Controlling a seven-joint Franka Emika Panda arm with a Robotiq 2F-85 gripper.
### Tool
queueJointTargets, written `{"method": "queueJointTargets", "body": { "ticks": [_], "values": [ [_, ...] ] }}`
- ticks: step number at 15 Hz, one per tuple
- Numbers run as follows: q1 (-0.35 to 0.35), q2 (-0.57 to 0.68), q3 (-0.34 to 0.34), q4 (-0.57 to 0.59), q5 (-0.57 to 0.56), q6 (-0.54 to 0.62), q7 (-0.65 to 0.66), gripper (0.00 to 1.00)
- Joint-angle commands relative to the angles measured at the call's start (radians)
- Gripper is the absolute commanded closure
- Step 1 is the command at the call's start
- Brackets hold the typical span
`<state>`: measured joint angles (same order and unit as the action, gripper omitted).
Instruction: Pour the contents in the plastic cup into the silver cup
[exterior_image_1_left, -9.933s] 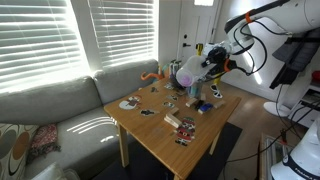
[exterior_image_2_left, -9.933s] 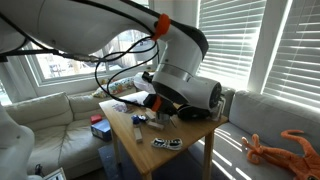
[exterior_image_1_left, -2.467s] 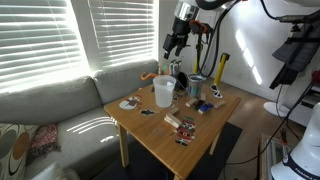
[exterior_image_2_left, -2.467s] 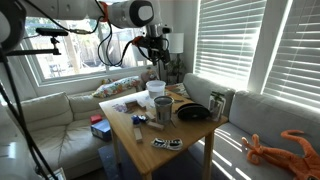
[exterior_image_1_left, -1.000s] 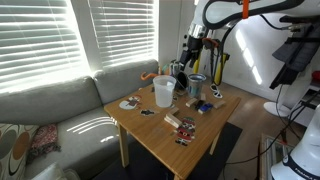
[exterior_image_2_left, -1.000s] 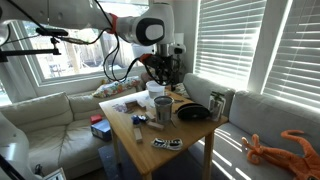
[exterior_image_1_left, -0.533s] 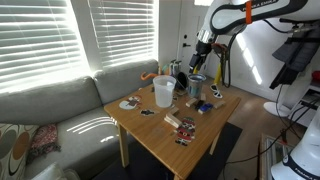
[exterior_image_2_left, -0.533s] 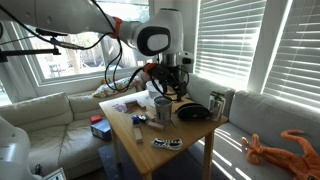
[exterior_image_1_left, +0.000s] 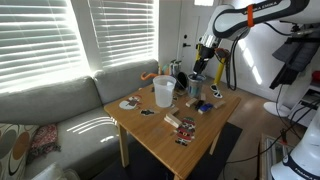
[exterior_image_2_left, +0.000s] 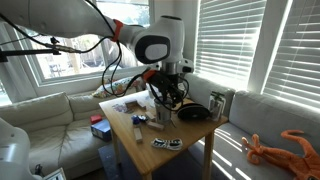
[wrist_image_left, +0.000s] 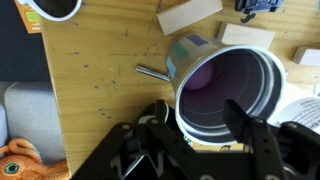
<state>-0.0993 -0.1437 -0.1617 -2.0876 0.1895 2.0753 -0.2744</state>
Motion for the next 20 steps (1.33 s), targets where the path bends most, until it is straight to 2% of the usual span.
{"method": "queueJointTargets", "body": {
  "ticks": [1,5,6,9,14,20],
  "values": [
    [0.003,-0.027,-0.004,-0.043,0.045,0.021,-0.052,0.68],
    [0.001,-0.036,-0.006,-0.049,0.060,0.017,-0.070,0.96],
    [0.000,-0.040,-0.008,-0.051,0.067,0.016,-0.073,0.99],
    [-0.002,-0.058,-0.013,-0.055,0.081,0.013,-0.084,1.00],
    [-0.009,-0.152,-0.022,-0.060,0.040,-0.006,-0.066,0.99],
    [0.023,-0.248,-0.037,0.009,0.097,-0.036,-0.047,0.99]
  ]
}}
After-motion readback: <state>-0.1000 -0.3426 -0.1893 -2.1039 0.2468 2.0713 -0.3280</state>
